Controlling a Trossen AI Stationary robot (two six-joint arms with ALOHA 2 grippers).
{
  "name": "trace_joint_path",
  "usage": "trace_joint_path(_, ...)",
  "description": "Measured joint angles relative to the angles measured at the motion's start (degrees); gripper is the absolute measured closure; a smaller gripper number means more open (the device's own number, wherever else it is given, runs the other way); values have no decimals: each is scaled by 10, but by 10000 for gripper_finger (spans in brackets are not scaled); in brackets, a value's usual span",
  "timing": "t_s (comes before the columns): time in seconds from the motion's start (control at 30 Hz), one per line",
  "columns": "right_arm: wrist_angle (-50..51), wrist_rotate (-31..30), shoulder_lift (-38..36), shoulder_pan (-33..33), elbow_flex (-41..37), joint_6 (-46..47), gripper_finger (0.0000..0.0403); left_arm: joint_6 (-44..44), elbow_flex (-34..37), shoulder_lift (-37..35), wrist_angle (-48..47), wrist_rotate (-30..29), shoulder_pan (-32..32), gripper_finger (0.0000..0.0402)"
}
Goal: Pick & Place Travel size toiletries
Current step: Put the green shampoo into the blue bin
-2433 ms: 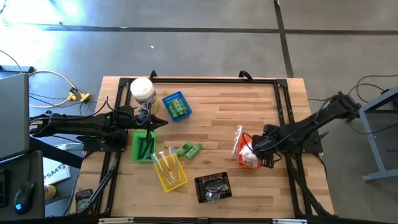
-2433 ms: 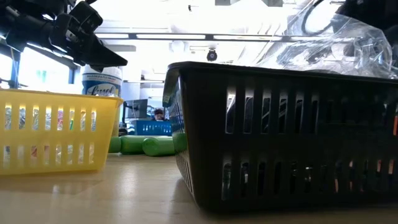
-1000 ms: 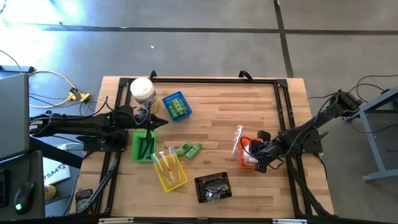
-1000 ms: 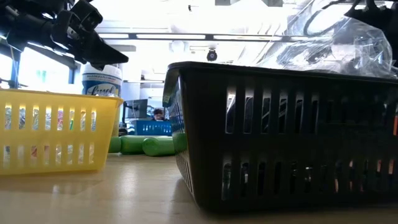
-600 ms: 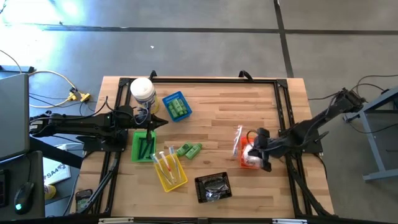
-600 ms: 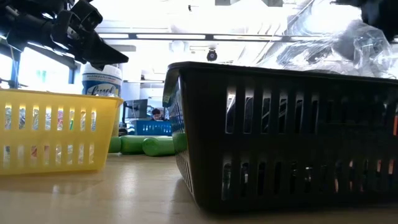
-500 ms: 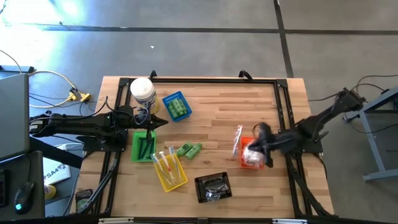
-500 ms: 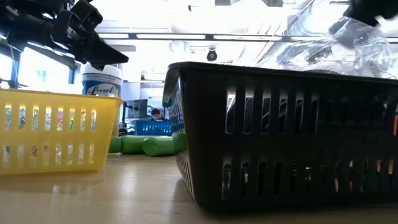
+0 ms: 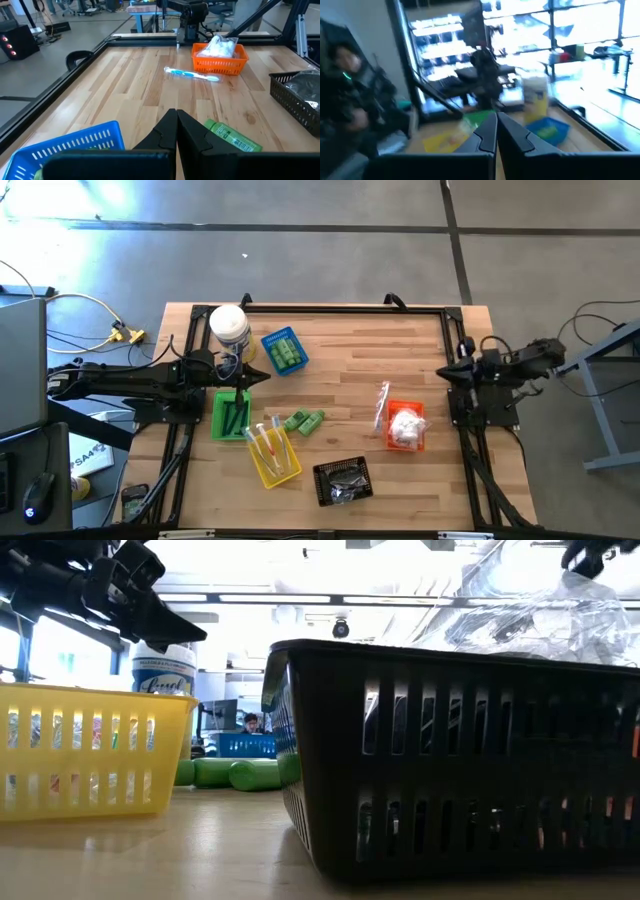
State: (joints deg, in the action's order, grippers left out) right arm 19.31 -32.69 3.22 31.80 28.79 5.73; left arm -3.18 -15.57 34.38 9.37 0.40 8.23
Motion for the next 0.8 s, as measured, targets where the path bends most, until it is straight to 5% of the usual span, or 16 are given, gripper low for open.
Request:
trace_joint_path(0.2,48,45,-27,-4,-24,10,400,0,0,0,-2,-2,0,402)
trace_joint_path(0.53,-78,64,-8,-23,-127,15,400,-26,0,0,29,-1,0,402)
trace_joint_path(0.8,-115,68,-25,-106,-162,-22,401,-56,-24,0,45,-22,0,402)
